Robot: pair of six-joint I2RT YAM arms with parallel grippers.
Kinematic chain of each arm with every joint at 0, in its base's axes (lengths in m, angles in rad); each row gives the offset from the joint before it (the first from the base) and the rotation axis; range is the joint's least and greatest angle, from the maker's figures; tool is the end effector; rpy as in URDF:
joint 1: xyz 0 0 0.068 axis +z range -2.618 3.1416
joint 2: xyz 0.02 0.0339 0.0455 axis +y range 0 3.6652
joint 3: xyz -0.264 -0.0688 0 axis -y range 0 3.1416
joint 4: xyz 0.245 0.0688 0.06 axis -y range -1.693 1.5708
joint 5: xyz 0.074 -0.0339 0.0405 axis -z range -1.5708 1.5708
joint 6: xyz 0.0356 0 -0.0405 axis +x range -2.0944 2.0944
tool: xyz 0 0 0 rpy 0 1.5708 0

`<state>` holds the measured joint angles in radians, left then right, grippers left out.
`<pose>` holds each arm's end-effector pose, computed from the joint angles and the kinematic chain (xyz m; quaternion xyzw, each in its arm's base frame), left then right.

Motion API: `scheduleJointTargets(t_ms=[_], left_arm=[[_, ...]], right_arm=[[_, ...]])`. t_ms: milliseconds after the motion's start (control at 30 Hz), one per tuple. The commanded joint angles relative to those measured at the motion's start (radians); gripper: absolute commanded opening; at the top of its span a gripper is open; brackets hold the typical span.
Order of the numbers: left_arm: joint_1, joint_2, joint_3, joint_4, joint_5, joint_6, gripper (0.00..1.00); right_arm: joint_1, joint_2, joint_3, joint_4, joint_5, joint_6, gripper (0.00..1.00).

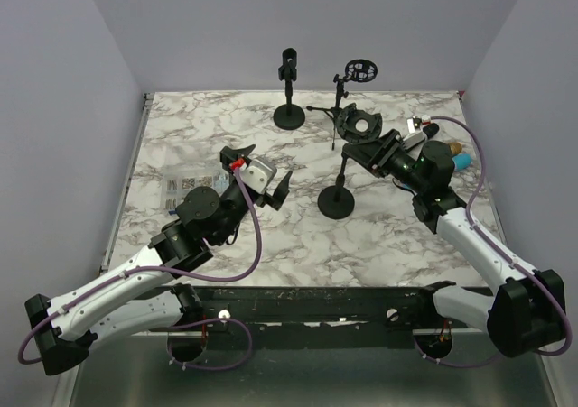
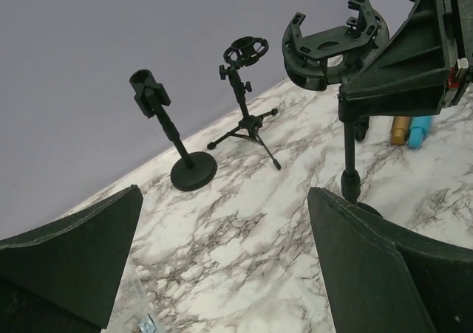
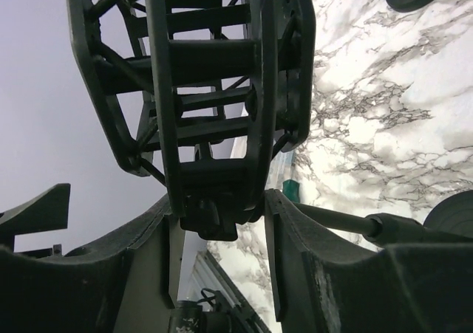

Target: Remove the microphone from the stand

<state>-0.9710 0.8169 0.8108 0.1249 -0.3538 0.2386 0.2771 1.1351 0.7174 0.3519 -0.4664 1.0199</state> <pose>0.1182 -0.1509 0.3772 0.2633 0.6124 -0.1545 0.7292 0.2480 0.0872 0.3013 0.1106 0.7191 0.5361 0.4281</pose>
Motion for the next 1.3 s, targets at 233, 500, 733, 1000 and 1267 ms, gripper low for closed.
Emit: scheduleJointTargets(t_ms=[233,500,733,1000,1267], left_arm=[[-0.011,-0.017,0.019,-0.005,0.021,-0.009,0.99],[-0.017,-0.015,0.021,-0.007,0.026,-0.015,0.99],[-0.017,0.016,0.019,-0.005,0.017,-0.014,0.99],[-0.017,0.063,0.019,-0.007,0.011,-0.033,0.99],[-0.017,0.174,0.095,-0.112,-0.052,-0.188,0.99]], right_arm=[[0.045,-0.009,-0.031,-0.023,0.12,-0.014,0.4],[0.086,-0.031,-0.101,-0.11,0.173,-0.069,0.39],[0.105,-0.034,-0.182,-0.126,0.208,-0.125,0.38],[0.13,0.003,-0.227,-0.102,0.223,-0.178,0.38],[0.152,0.013,-0.252,-0.092,0.243,-0.227,0.38]])
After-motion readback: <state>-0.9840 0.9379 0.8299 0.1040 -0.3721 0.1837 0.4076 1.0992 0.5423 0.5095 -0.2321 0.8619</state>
